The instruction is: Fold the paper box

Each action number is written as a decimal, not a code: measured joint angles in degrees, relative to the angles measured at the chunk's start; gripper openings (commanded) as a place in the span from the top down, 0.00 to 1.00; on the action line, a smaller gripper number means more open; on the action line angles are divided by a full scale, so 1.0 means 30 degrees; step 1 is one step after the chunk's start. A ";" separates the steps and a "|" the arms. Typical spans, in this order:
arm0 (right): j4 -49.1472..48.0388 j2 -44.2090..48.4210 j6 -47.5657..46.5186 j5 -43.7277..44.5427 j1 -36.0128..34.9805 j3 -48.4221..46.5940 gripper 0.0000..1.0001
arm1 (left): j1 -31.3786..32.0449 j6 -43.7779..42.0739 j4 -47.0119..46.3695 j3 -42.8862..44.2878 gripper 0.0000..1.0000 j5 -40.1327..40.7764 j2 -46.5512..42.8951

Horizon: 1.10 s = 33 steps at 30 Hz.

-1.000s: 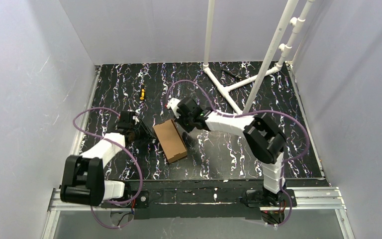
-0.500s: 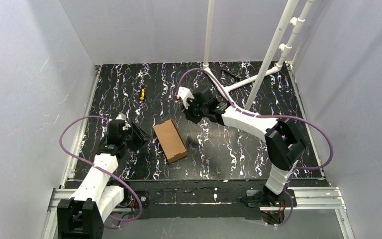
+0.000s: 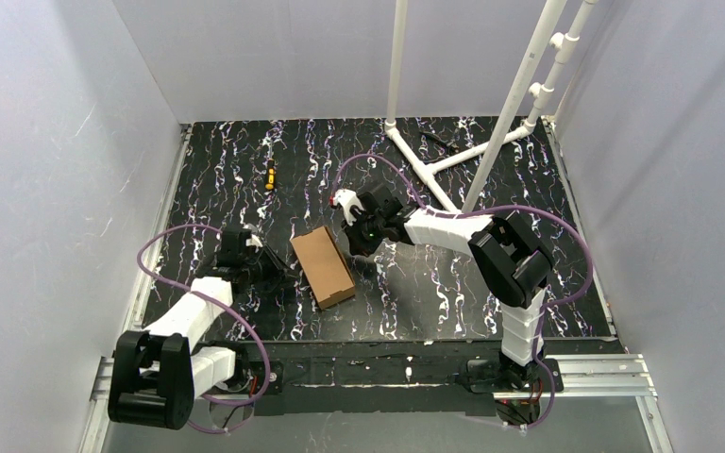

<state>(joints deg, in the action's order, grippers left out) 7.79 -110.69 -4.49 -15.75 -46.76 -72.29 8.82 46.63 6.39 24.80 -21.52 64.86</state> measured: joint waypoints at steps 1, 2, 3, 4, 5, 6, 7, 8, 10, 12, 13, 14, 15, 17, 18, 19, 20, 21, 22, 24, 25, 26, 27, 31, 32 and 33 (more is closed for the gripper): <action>-0.0036 0.0000 0.0066 -0.0095 -0.0080 -0.0007 0.94 | 0.0233 0.0051 -0.0124 0.0036 0.86 0.0007 0.0291; -0.0095 0.0000 0.0102 -0.0189 -0.0160 -0.0007 0.94 | 0.0423 0.0117 -0.0168 0.0073 0.86 0.0007 0.0495; -0.0117 0.0000 0.0168 -0.0299 -0.0248 -0.0007 0.94 | 0.0648 0.0175 -0.0226 0.0117 0.86 0.0015 0.0699; -0.0117 0.0000 0.0233 -0.0386 -0.0342 -0.0007 0.94 | 0.0809 0.0197 -0.0284 0.0153 0.86 0.0029 0.0860; -0.0124 0.0000 0.0270 -0.0437 -0.0393 -0.0007 0.94 | 0.0940 0.0226 -0.0357 0.0189 0.86 0.0036 0.0991; -0.0124 0.0000 0.0306 -0.0488 -0.0452 -0.0007 0.95 | 0.1035 0.0262 -0.0415 0.0226 0.86 0.0051 0.1115; -0.0124 0.0000 0.0306 -0.0525 -0.0525 -0.0007 0.95 | 0.1137 0.0306 -0.0466 0.0306 0.86 0.0087 0.1260; -0.0124 0.0000 0.0306 -0.0517 -0.0561 -0.0007 0.95 | 0.1231 0.0321 -0.0474 0.0386 0.86 0.0131 0.1392; -0.0124 0.0000 0.0306 -0.0525 -0.0561 -0.0007 0.96 | 0.1355 0.0328 -0.0517 0.0546 0.86 0.0226 0.1705; -0.0117 0.0007 0.0277 -0.0525 -0.0474 -0.0007 0.97 | 0.1588 0.0372 -0.0554 0.0831 0.86 0.0306 0.2149; -0.0102 0.0022 0.0211 -0.0510 -0.0430 -0.0007 0.97 | 0.1741 0.0393 -0.0546 0.1049 0.86 0.0335 0.2419; -0.0073 0.0058 0.0080 -0.0466 -0.0393 -0.0007 0.97 | 0.1887 0.0393 -0.0546 0.1290 0.86 0.0372 0.2710; -0.0029 0.0117 -0.0029 -0.0393 -0.0364 -0.0007 0.97 | 0.1996 0.0393 -0.0532 0.1501 0.86 0.0393 0.2987; 0.0291 0.0401 -0.0364 -0.0117 -0.0284 -0.0007 0.97 | 0.2295 0.0386 -0.0452 0.2200 0.86 0.0612 0.3745; 0.0510 0.0634 -0.0583 0.0087 -0.0240 -0.0007 0.97 | 0.2455 0.0372 -0.0444 0.2601 0.86 0.0714 0.4167; 0.0721 0.0933 -0.0772 0.0321 -0.0197 -0.0007 0.97 | 0.2616 0.0350 -0.0393 0.3038 0.86 0.0787 0.4626; 0.0911 0.1297 -0.1005 0.0539 -0.0146 -0.0007 0.97 | 0.2783 0.0328 -0.0386 0.3512 0.86 0.0874 0.5136; 0.1005 0.1610 -0.1173 0.0721 -0.0109 -0.0007 0.97 | 0.2929 0.0321 -0.0386 0.3898 0.86 0.0933 0.5544; 0.1071 0.1982 -0.1392 0.0911 -0.0073 -0.0015 0.97 | 0.3133 0.0313 -0.0335 0.4415 0.86 0.1020 0.6098; 0.1355 0.2645 -0.1858 0.1501 -0.0029 -0.0153 0.97 | 0.3555 0.0299 -0.0233 0.5552 0.86 0.1049 0.7337; 0.1464 0.2871 -0.2091 0.1741 0.0007 -0.0255 0.98 | 0.3745 0.0291 -0.0211 0.6091 0.86 0.1056 0.7963; 0.1596 0.3009 -0.2288 0.1967 0.0044 -0.0372 0.98 | 0.3905 0.0291 -0.0131 0.6659 0.86 0.1107 0.8575; 0.1683 0.3067 -0.2470 0.2157 0.0073 -0.0474 0.98 | 0.4014 0.0291 -0.0124 0.7053 0.86 0.1137 0.9100; 0.2164 0.3067 -0.3162 0.2871 0.0138 -0.1020 0.99 | 0.4269 0.0335 -0.0109 0.8641 0.86 0.0874 1.0921; 0.2302 0.3067 -0.3271 0.2973 0.0146 -0.1180 0.99 | 0.4277 0.0342 -0.0131 0.8910 0.86 0.0787 1.1169; 0.2419 0.3067 -0.3344 0.2987 0.0131 -0.1326 0.99 | 0.4284 0.0342 -0.0189 0.9085 0.86 0.0729 1.1366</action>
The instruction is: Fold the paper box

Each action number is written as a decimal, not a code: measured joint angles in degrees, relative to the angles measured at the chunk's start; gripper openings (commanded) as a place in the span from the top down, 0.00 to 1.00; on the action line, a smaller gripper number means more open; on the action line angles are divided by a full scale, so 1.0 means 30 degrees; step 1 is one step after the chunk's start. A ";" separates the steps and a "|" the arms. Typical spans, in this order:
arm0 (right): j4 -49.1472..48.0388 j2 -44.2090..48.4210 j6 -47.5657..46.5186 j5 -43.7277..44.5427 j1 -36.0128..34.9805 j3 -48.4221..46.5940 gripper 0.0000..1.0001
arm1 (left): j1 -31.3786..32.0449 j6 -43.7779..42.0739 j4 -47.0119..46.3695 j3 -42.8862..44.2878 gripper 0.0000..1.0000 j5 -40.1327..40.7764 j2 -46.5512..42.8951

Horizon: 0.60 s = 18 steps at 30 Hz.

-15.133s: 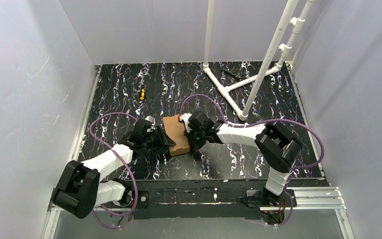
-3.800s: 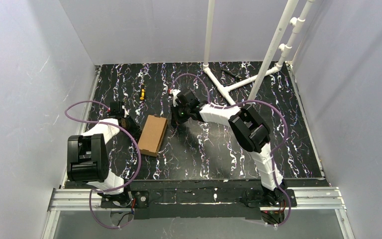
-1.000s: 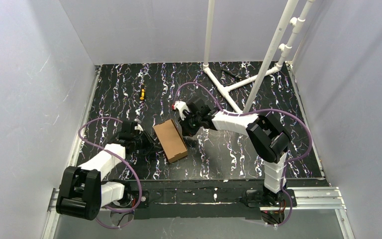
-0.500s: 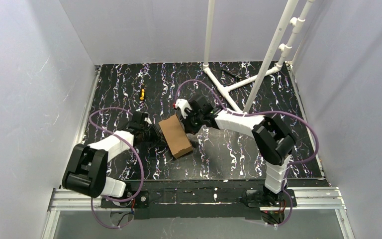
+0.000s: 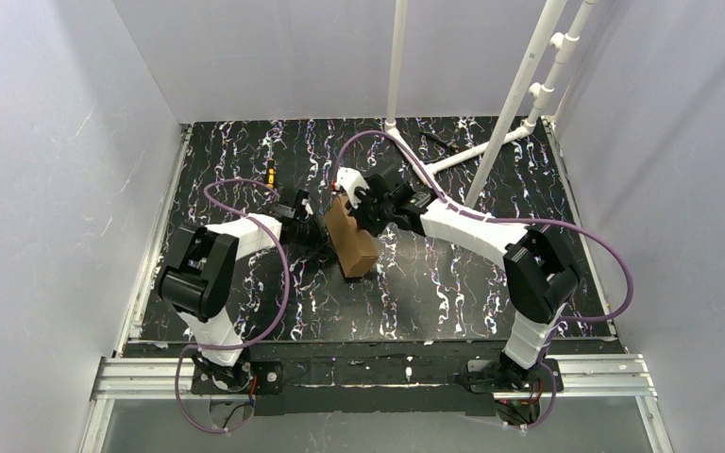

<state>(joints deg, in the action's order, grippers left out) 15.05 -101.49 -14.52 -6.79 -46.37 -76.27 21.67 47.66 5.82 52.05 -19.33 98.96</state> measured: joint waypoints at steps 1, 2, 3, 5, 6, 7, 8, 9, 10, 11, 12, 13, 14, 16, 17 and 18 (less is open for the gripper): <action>0.0080 0.0000 -0.0029 -0.0087 -0.0087 -0.0197 0.99 | 0.0029 0.0007 -0.0095 0.0182 0.86 -0.0044 0.0175; 0.0146 -0.0044 -0.0022 -0.0313 -0.0270 -0.0379 0.99 | 0.0087 0.0051 -0.0386 0.0401 0.86 -0.0109 0.0379; 0.0306 -0.0102 -0.0029 -0.0503 -0.0561 -0.0525 0.99 | 0.0109 0.0051 -0.0634 0.0568 0.85 -0.0160 0.0546; 0.0678 -0.0415 -0.0102 -0.0809 -0.1297 -0.0831 0.99 | 0.0095 0.0015 -0.0984 0.0699 0.86 -0.0233 0.0678; 0.0714 -0.0597 -0.0131 -0.0896 -0.1530 -0.0962 0.99 | 0.0044 0.0000 -0.1020 0.0692 0.85 -0.0284 0.0685; 0.0707 -0.0831 -0.0146 -0.1013 -0.1778 -0.1231 0.99 | -0.0073 -0.0022 -0.1107 0.0641 0.85 -0.0321 0.0685; 0.0758 -0.1071 -0.0153 -0.1151 -0.2025 -0.1530 0.99 | -0.0233 -0.0022 -0.1180 0.0561 0.85 -0.0328 0.0678; 0.0838 -0.1311 -0.0146 -0.1297 -0.2200 -0.1749 0.99 | -0.0481 -0.0044 -0.1326 0.0357 0.85 -0.0328 0.0619; 0.0954 -0.1545 -0.0146 -0.1457 -0.2302 -0.1916 0.99 | -0.0794 -0.0036 -0.1377 0.0029 0.85 -0.0321 0.0474; 0.1100 -0.1712 -0.0146 -0.1625 -0.2339 -0.2040 0.99 | -0.1137 -0.0102 -0.1370 -0.0328 0.84 -0.0357 0.0175; 0.1297 -0.1800 -0.0153 -0.1800 -0.2346 -0.2106 0.99 | -0.1435 -0.0240 -0.1319 -0.0714 0.84 -0.0321 -0.0248; 0.1676 -0.1829 -0.0160 -0.1909 -0.2324 -0.2149 0.99 | -0.1785 -0.0466 -0.1049 -0.1217 0.83 -0.0131 -0.0911; 0.1996 -0.1829 -0.0175 -0.2127 -0.2288 -0.2157 0.98 | -0.2055 -0.0670 -0.0692 -0.1581 0.83 -0.0073 -0.1566; 0.2477 -0.1800 -0.0233 -0.2630 -0.2208 -0.2280 0.97 | -0.2630 -0.1115 -0.0197 -0.2208 0.82 0.0160 -0.2856; 0.2586 -0.1741 -0.0262 -0.2885 -0.2171 -0.2310 0.97 | -0.2849 -0.1355 0.0007 -0.2499 0.81 0.0226 -0.3592; 0.2761 -0.1574 -0.0335 -0.3264 -0.2106 -0.2310 0.96 | -0.2994 -0.1574 0.0189 -0.2761 0.79 0.0240 -0.4350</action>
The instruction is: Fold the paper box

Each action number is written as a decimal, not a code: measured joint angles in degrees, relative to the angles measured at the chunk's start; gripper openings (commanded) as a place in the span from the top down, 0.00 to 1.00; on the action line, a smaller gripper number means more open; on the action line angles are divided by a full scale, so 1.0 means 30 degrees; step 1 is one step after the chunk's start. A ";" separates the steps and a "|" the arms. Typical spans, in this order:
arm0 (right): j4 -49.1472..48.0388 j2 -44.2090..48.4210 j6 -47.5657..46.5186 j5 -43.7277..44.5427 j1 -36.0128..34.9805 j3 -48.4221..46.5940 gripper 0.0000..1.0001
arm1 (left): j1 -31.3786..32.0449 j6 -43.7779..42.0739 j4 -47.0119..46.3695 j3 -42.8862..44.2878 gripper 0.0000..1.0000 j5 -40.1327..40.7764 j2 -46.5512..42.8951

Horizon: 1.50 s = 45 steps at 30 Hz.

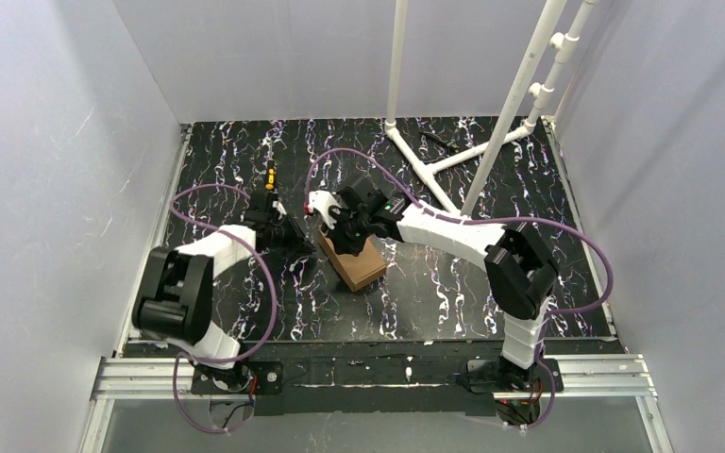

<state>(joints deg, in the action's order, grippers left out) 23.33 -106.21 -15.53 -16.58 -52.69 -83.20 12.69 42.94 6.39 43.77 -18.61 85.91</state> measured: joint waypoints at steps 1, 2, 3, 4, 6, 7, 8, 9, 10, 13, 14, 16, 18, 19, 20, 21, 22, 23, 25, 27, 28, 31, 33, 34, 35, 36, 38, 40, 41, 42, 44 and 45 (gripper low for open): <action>0.0204 0.0233 -0.0131 -0.0350 0.0080 0.0000 0.92 | -0.0058 -0.0153 0.0051 -0.0211 0.78 -0.0044 -0.0532; 0.0364 0.0525 -0.0364 -0.0699 0.0189 0.0000 0.88 | -0.0073 -0.0313 0.0022 -0.0459 0.78 -0.0146 -0.1173; 0.0510 0.0809 -0.0554 -0.1042 0.0299 0.0000 0.84 | -0.0073 -0.0430 -0.0036 -0.0729 0.76 -0.0313 -0.1792; 0.0656 0.1239 -0.1020 -0.1545 0.0444 0.0044 0.80 | -0.0073 -0.0488 -0.0124 -0.1027 0.75 -0.0532 -0.2382; 0.0787 0.2229 -0.2033 -0.2885 0.0976 0.0466 0.79 | -0.0066 -0.0517 -0.0525 -0.1734 0.76 -0.1042 -0.3315; 0.0736 0.2718 -0.2455 -0.3453 0.1392 0.0816 0.79 | -0.0066 -0.0372 -0.0954 -0.2193 0.78 -0.1341 -0.3687; 0.0641 0.3242 -0.2776 -0.3963 0.1967 0.1326 0.79 | -0.0066 -0.0153 -0.1428 -0.2681 0.79 -0.1647 -0.3963; 0.0452 0.3628 -0.2900 -0.4138 0.2623 0.1872 0.80 | -0.0051 0.0124 -0.1785 -0.3104 0.81 -0.1887 -0.4073; 0.0124 0.3861 -0.2900 -0.4109 0.3322 0.2433 0.80 | 0.0000 0.0379 -0.2084 -0.3432 0.83 -0.2055 -0.4022; -0.0831 0.3504 -0.2382 -0.2812 0.4962 0.3585 0.82 | 0.0335 0.1093 -0.2499 -0.3796 0.87 -0.2047 -0.3235; -0.1122 0.3104 -0.2113 -0.2127 0.5355 0.3796 0.82 | 0.0517 0.1304 -0.2681 -0.3781 0.87 -0.1967 -0.2790; -0.1698 0.2149 -0.1486 -0.0911 0.5683 0.4102 0.83 | 0.0911 0.1625 -0.2790 -0.3585 0.87 -0.1829 -0.1880; -0.2084 0.1282 -0.0889 -0.0175 0.5639 0.4306 0.84 | 0.1326 0.1960 -0.2863 -0.2834 0.87 -0.1632 -0.0393; -0.2164 0.0911 -0.0670 0.0007 0.5559 0.4328 0.84 | 0.1450 0.2062 -0.2907 -0.2492 0.87 -0.1559 0.0175; -0.2280 0.0597 -0.0372 0.0036 0.5508 0.4328 0.85 | 0.1581 0.2157 -0.2987 -0.2091 0.87 -0.1501 0.0816; -0.2390 0.0364 -0.0211 -0.0066 0.5472 0.4328 0.85 | 0.1668 0.2215 -0.3060 -0.1727 0.87 -0.1464 0.1341; -0.2470 0.0117 0.0066 -0.0284 0.5428 0.4328 0.85 | 0.1727 0.2346 -0.3147 -0.1348 0.87 -0.1472 0.1872; -0.2514 -0.0080 0.0306 -0.0612 0.5421 0.4328 0.85 | 0.1778 0.2433 -0.3206 -0.0969 0.87 -0.1537 0.2331; -0.2630 -0.0328 0.0831 -0.1384 0.5391 0.4328 0.85 | 0.1872 0.2579 -0.3402 -0.0262 0.87 -0.1596 0.3075; -0.2798 -0.0379 0.1348 -0.2055 0.5319 0.4328 0.85 | 0.1982 0.2703 -0.3563 0.0554 0.87 -0.1625 0.3869; -0.2776 -0.0379 0.1574 -0.2200 0.5333 0.4328 0.85 | 0.1982 0.2732 -0.3563 0.0911 0.87 -0.1639 0.4175; -0.2798 -0.0386 0.2098 -0.2477 0.5603 0.4357 0.85 | 0.1974 0.2769 -0.3730 0.1778 0.87 -0.1537 0.4903; -0.2805 -0.0386 0.2259 -0.2324 0.5646 0.4415 0.85 | 0.1974 0.2739 -0.3781 0.2047 0.86 -0.1450 0.5115; -0.2783 -0.0386 0.2259 -0.2106 0.5646 0.4422 0.85 | 0.1974 0.2688 -0.3730 0.2186 0.85 -0.1406 0.5187; -0.2776 -0.0386 0.2186 -0.1756 0.5625 0.4422 0.84 | 0.1974 0.2594 -0.3628 0.2295 0.84 -0.1370 0.5224; -0.2798 -0.0372 0.2025 -0.1282 0.5603 0.4422 0.84 | 0.1967 0.2477 -0.3475 0.2331 0.83 -0.1290 0.5217; -0.2754 -0.0306 0.1457 -0.0168 0.5574 0.4415 0.82 | 0.1763 0.2011 -0.2856 0.2339 0.82 -0.1071 0.4925; -0.2375 0.0058 0.0386 0.0918 0.5661 0.4415 0.79 | 0.1370 0.1173 -0.1494 0.2164 0.77 -0.0561 0.3993; -0.2033 0.0437 -0.0306 0.1246 0.5748 0.4415 0.76 | 0.0933 0.0641 -0.0583 0.1967 0.68 -0.0328 0.3133; -0.1632 0.0954 -0.1049 0.1450 0.5894 0.4408 0.72 | 0.0459 0.0124 0.0117 0.1807 0.57 -0.0073 0.2164; -0.0707 0.2353 -0.2681 0.1486 0.6258 0.4379 0.53 | -0.0903 -0.1151 0.1851 0.1734 0.17 0.0138 -0.1064; -0.0262 0.3264 -0.3395 0.1486 0.6390 0.4357 0.35 | -0.1406 -0.1727 0.2098 0.1749 0.05 0.0036 -0.2470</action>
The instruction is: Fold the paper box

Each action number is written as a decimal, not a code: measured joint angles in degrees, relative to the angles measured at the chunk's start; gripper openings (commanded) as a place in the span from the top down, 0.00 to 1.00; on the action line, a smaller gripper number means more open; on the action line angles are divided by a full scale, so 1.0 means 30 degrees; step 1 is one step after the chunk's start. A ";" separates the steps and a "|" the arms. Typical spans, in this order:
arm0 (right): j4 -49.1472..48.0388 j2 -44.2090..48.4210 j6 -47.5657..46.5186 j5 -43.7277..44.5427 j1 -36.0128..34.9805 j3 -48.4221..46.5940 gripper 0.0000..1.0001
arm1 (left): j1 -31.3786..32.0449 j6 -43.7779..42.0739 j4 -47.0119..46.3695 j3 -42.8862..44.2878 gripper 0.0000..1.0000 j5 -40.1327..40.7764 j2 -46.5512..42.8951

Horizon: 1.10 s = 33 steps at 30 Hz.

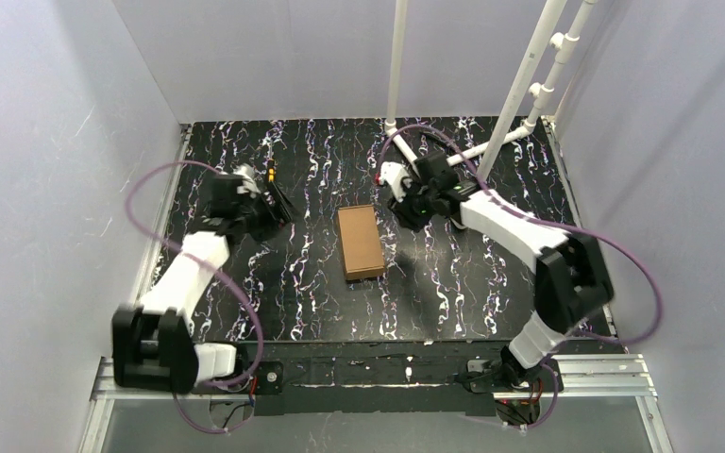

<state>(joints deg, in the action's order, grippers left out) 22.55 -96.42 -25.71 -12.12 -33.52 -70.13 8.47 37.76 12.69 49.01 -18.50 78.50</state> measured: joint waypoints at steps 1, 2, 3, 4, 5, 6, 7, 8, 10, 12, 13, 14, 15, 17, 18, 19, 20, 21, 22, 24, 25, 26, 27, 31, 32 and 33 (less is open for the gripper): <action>0.0335 0.0772 -0.0554 -0.0051 0.0175 -0.0022 0.14 | -0.0634 -0.0372 0.0066 0.0007 0.02 -0.0452 -0.1821; 0.0721 0.1872 -0.1151 -0.0204 0.0379 -0.0080 0.03 | -0.1231 -0.0554 -0.0036 0.0022 0.02 -0.1326 -0.3730; 0.1049 0.2987 -0.1581 -0.0597 0.0627 -0.0197 0.02 | -0.1770 -0.0597 -0.0262 0.0080 0.02 -0.2433 -0.5501; 0.1297 0.3949 -0.1865 -0.1056 0.0925 -0.0350 0.02 | -0.2215 -0.0605 -0.0408 0.0248 0.02 -0.3526 -0.6994; 0.1552 0.4911 -0.2091 -0.1800 0.1239 -0.0627 0.02 | -0.2463 -0.0656 -0.0357 0.0503 0.02 -0.4291 -0.7876; 0.1858 0.5778 -0.2084 -0.2594 0.1617 -0.1013 0.02 | -0.2659 -0.0809 0.0131 0.1188 0.02 -0.5319 -0.8845; 0.2171 0.6462 -0.1960 -0.3395 0.2018 -0.1530 0.02 | -0.2681 -0.0962 0.0488 0.1749 0.02 -0.5872 -0.9238; 0.2463 0.7009 -0.1698 -0.4102 0.2375 -0.2084 0.02 | -0.2681 -0.1115 0.1056 0.2477 0.02 -0.6360 -0.9479; 0.2900 0.7715 -0.0845 -0.5013 0.2994 -0.3198 0.02 | -0.2659 -0.1435 0.2106 0.3541 0.02 -0.6885 -0.9734; 0.3235 0.8247 0.0095 -0.5442 0.3395 -0.4029 0.02 | -0.2674 -0.1661 0.3366 0.4087 0.02 -0.6907 -0.9996; 0.3497 0.8553 0.0663 -0.5632 0.3665 -0.4495 0.02 | -0.2674 -0.1756 0.4065 0.4306 0.02 -0.6805 -1.0098; 0.3716 0.8786 0.0940 -0.5748 0.3912 -0.4787 0.02 | -0.2674 -0.1836 0.4685 0.4510 0.02 -0.6696 -1.0171; 0.4102 0.9049 0.1137 -0.5960 0.4335 -0.5173 0.02 | -0.2674 -0.1902 0.5391 0.4823 0.02 -0.6564 -1.0251; 0.4707 0.9602 0.1260 -0.6419 0.5391 -0.5763 0.02 | -0.2674 -0.1923 0.6441 0.5464 0.02 -0.6375 -1.0499; 0.4867 0.9908 0.1392 -0.6776 0.5923 -0.5916 0.02 | -0.2674 -0.1872 0.6812 0.5785 0.02 -0.6295 -1.0688; 0.4947 1.0193 0.1603 -0.7155 0.6433 -0.5952 0.02 | -0.2681 -0.1821 0.7067 0.6054 0.02 -0.6244 -1.0892; 0.4991 1.0455 0.1989 -0.7497 0.6834 -0.5945 0.02 | -0.2681 -0.1668 0.7308 0.6339 0.02 -0.6186 -1.1154; 0.4969 1.0681 0.2594 -0.7810 0.7162 -0.5945 0.02 | -0.2674 -0.1501 0.7446 0.6557 0.02 -0.6135 -1.1424; 0.4889 1.0812 0.3089 -0.8036 0.7337 -0.5938 0.02 | -0.2681 -0.1341 0.7577 0.6783 0.02 -0.6054 -1.1672; 0.4685 1.1045 0.4335 -0.8342 0.7679 -0.5887 0.02 | -0.2674 -0.1107 0.7970 0.7278 0.02 -0.5952 -1.2058; 0.4583 1.1118 0.4852 -0.8422 0.7796 -0.5865 0.02 | -0.2674 -0.1027 0.8131 0.7570 0.02 -0.5880 -1.2211; 0.4524 1.1132 0.5224 -0.8459 0.7883 -0.5858 0.02 | -0.2674 -0.0933 0.8262 0.7810 0.02 -0.5821 -1.2313; 0.4473 1.1147 0.5639 -0.8473 0.7992 -0.5858 0.02 | -0.2674 -0.0845 0.8342 0.7978 0.02 -0.5748 -1.2393; 0.4452 1.1162 0.6747 -0.8539 0.8393 -0.5858 0.02 | -0.2674 -0.0197 0.8641 0.8072 0.02 -0.5486 -1.2466; 0.4444 1.1183 0.7002 -0.8561 0.8480 -0.5850 0.02 | -0.2674 0.0066 0.8735 0.8072 0.02 -0.5391 -1.2437; 0.4437 1.1213 0.7169 -0.8619 0.8553 -0.5821 0.02 | -0.2659 0.0357 0.8852 0.8072 0.02 -0.5187 -1.2429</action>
<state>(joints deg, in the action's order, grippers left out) 35.86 -62.78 -4.21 -37.98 -7.86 -87.59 0.49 38.83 39.24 73.23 -34.06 41.21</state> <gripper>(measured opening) 0.983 0.983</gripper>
